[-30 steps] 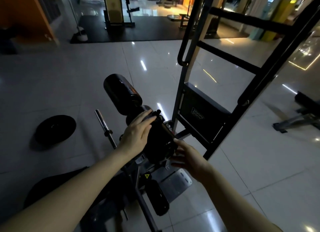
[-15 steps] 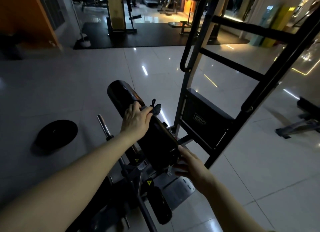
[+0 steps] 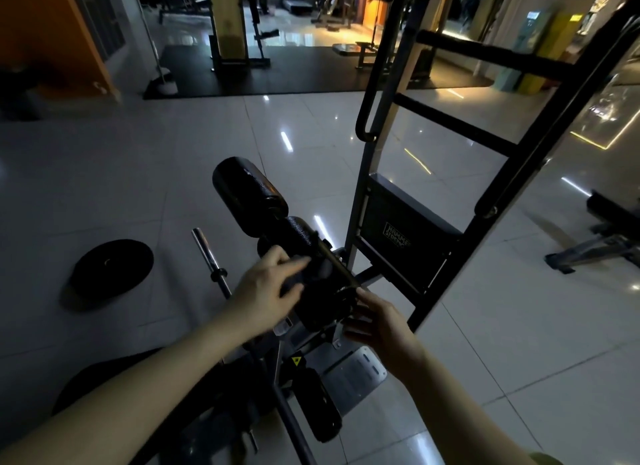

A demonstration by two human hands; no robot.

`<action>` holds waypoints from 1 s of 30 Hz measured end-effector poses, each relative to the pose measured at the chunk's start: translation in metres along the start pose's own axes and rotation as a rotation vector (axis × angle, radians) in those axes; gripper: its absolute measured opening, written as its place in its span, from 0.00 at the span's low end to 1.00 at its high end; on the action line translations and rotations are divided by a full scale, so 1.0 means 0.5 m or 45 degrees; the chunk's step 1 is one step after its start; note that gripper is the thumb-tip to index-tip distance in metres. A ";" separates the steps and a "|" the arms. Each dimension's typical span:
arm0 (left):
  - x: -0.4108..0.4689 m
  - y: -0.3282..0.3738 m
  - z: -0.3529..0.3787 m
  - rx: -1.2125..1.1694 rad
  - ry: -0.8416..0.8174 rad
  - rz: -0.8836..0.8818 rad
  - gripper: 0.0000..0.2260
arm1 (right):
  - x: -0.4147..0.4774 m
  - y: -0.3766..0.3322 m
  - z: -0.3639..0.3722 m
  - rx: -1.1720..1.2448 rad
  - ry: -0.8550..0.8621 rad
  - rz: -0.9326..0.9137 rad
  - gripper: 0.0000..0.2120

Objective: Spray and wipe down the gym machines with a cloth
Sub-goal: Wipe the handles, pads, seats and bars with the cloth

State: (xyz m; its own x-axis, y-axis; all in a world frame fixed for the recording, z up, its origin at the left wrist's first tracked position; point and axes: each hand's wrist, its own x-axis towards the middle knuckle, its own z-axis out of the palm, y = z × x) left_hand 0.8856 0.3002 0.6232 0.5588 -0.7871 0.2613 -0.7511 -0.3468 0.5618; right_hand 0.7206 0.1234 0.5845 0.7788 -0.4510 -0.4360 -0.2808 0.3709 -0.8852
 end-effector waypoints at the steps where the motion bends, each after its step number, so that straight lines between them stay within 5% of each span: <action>1: 0.013 -0.028 -0.012 0.049 0.045 -0.093 0.23 | -0.001 0.002 0.006 -0.031 0.002 -0.053 0.25; 6: 0.054 -0.109 -0.047 -0.201 0.226 -0.577 0.21 | 0.024 0.009 0.089 -0.616 0.269 -0.203 0.61; 11: 0.055 -0.106 -0.044 -0.451 0.394 -0.715 0.14 | 0.052 0.009 0.096 -0.638 0.422 -0.208 0.52; 20: 0.100 -0.100 -0.046 -0.268 0.293 -0.523 0.15 | 0.040 -0.020 0.052 0.009 -0.038 0.130 0.32; 23: 0.132 -0.099 -0.046 -0.175 0.263 -0.445 0.20 | 0.025 -0.036 0.049 0.169 -0.043 0.242 0.23; 27: 0.157 -0.096 -0.029 -0.119 0.168 -0.460 0.22 | 0.020 -0.042 0.043 0.102 -0.049 0.339 0.25; 30: 0.137 -0.066 -0.003 -0.031 0.142 -0.307 0.20 | 0.030 -0.028 0.032 0.007 0.040 0.337 0.40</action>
State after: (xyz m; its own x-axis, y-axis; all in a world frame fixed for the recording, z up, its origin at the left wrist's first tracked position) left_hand 0.9492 0.2587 0.6238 0.7567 -0.6218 0.2019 -0.5838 -0.5038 0.6366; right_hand 0.7455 0.1245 0.5931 0.6610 -0.3624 -0.6571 -0.4695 0.4835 -0.7388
